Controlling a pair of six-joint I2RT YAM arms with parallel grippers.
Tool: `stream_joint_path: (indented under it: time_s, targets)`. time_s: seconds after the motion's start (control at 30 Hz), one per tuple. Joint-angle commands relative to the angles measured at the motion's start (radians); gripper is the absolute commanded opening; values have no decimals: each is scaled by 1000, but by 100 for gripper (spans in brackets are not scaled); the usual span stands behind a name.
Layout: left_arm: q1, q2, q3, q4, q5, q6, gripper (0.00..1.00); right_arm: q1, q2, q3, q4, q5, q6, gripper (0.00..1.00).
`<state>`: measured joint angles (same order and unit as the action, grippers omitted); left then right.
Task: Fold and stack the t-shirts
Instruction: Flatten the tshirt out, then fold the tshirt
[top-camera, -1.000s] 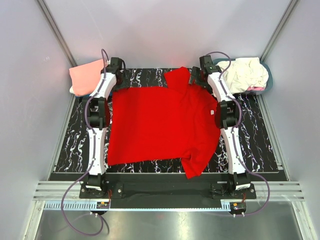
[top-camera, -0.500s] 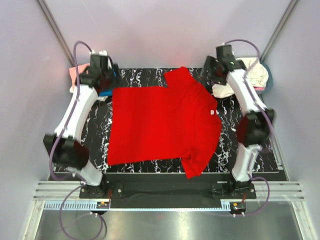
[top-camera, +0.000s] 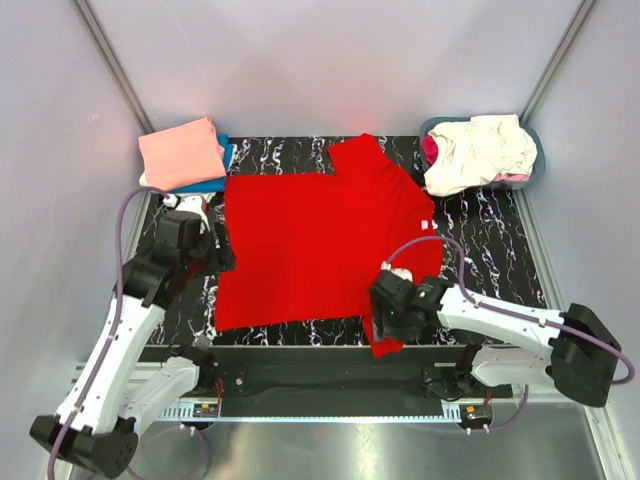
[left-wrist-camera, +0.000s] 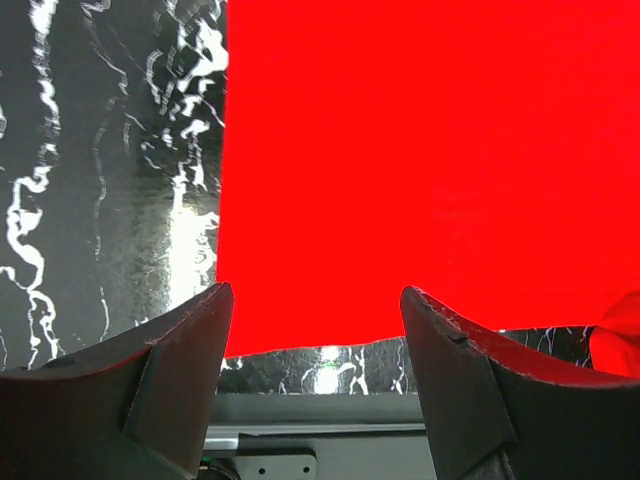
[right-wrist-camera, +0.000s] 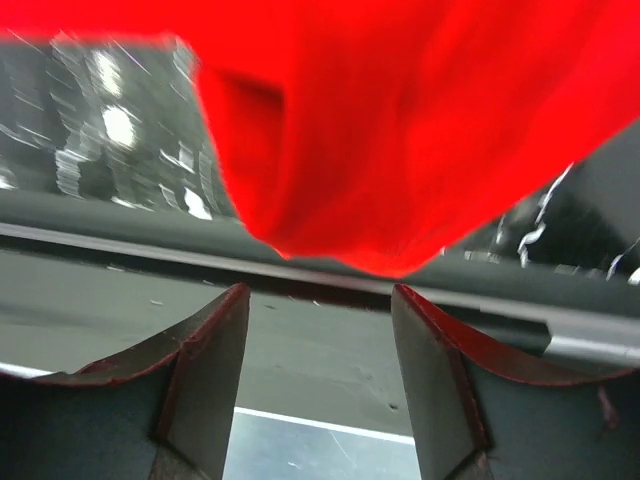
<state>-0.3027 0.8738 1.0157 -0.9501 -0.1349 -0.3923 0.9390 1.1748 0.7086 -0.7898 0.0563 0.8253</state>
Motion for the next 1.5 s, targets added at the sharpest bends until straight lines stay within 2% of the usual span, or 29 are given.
stream_joint_path:
  time_s: [0.0,0.2,0.43,0.57,0.63,0.67,0.7,0.83,1.0,1.17,1.2,1.23,1.3,1.4,1.47]
  targets:
    - [-6,-68,-39,37,-51,4,74,101,43,-6,46,27,161,65]
    - [-7,-147,-77,92,-2,7,73,116,190,48,77,34,101,64]
    - [-9,-187,-103,120,-28,-2,74,122,308,111,70,53,55,62]
    - [-9,-193,-103,119,-35,-5,74,121,365,153,61,69,3,54]
    - [-9,-200,-103,120,-38,-6,74,121,388,166,57,70,-12,47]
    - [-9,-202,-104,120,-40,-8,74,122,393,173,51,65,-29,42]
    - [-9,-208,-104,120,-42,-8,74,121,394,173,50,65,-34,29]
    - [-19,-219,-109,123,-60,-14,74,121,379,176,37,62,-41,0]
    - [-27,-223,-111,117,-72,-20,75,124,304,242,-204,137,-2,0]
    - [-27,-229,-115,122,-80,-25,75,127,1,262,-436,255,147,0]
    - [-27,-231,-115,120,-83,-25,75,127,-38,256,-446,263,168,10]
    - [-27,-231,-117,122,-84,-25,75,126,-102,247,-456,261,201,35]
    - [-27,-233,-118,122,-86,-25,75,127,-147,215,-462,244,231,72]
    - [-27,-228,-117,122,-83,-25,75,127,-193,175,-467,218,271,86]
    - [-27,-223,-117,123,-80,-23,75,126,-213,163,-460,198,282,86]
